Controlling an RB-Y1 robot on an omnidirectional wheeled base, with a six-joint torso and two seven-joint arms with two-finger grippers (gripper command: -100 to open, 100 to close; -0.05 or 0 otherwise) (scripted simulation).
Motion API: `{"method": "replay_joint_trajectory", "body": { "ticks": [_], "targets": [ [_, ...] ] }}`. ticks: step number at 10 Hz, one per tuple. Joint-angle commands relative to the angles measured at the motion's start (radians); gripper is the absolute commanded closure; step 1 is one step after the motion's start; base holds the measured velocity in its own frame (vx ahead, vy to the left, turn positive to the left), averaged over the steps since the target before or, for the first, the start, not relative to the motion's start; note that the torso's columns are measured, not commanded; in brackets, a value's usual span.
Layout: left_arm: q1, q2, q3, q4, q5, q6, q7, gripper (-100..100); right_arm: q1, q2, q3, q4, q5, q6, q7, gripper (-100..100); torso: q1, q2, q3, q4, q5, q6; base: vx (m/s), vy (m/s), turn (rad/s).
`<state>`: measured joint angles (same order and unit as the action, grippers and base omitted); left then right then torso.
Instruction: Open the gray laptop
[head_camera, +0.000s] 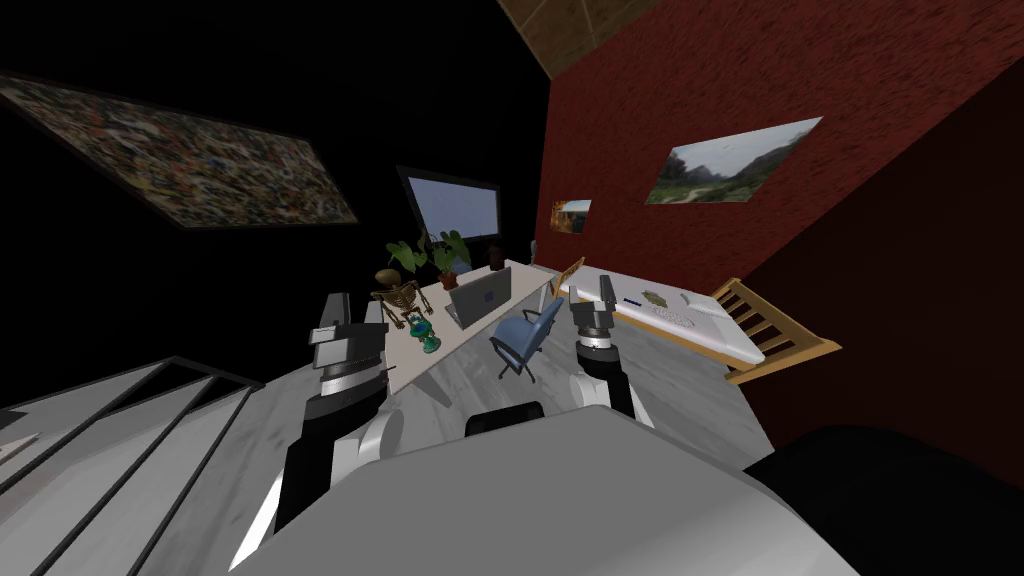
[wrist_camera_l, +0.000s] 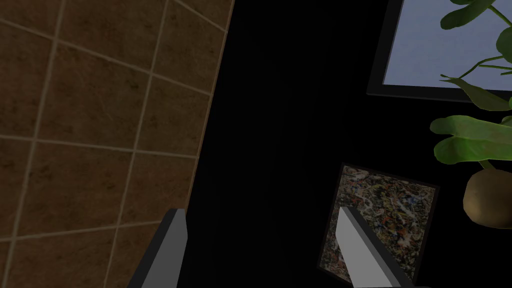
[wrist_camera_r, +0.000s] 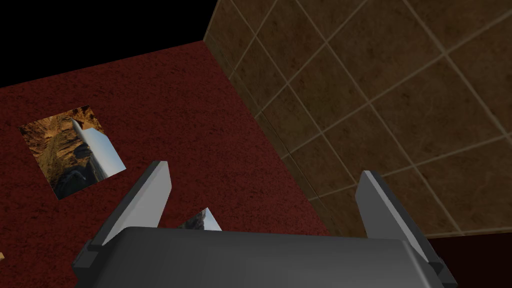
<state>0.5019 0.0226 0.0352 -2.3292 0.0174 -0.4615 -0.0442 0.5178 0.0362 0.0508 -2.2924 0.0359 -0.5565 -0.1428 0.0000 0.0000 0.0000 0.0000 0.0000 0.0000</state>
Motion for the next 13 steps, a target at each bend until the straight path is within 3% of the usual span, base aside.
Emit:
{"method": "replay_joint_trajectory", "body": {
  "ticks": [1,9,10,13],
  "targets": [
    [0.000,0.000,0.000,0.000,0.000,0.000,0.000,0,0.000,0.000,0.000,0.000,0.000,0.000,0.000,0,0.000,0.040,-0.082,0.041,0.000,0.000,0.000,0.000,0.000],
    [0.000,0.000,0.000,0.000,0.000,0.000,0.000,0,0.000,0.000,0.000,0.000,0.000,0.000,0.000,0,0.000,0.618,-1.234,0.617,0.000,0.000,0.000,0.000,0.000],
    [-0.012,0.028,0.001,0.014,0.000,0.006,0.000,-100,0.000,0.000,0.000,0.000,0.000,0.000,0.000,0,0.000,0.691,-1.382,0.691,0.000,0.000,0.002,-0.006,-0.012],
    [-0.057,0.087,0.003,0.070,0.001,0.028,-0.001,-100,0.000,0.000,0.000,0.000,0.000,0.000,0.000,0,-0.001,0.737,-1.475,0.737,0.000,0.000,-0.013,-0.021,-0.028]
  ]
}}
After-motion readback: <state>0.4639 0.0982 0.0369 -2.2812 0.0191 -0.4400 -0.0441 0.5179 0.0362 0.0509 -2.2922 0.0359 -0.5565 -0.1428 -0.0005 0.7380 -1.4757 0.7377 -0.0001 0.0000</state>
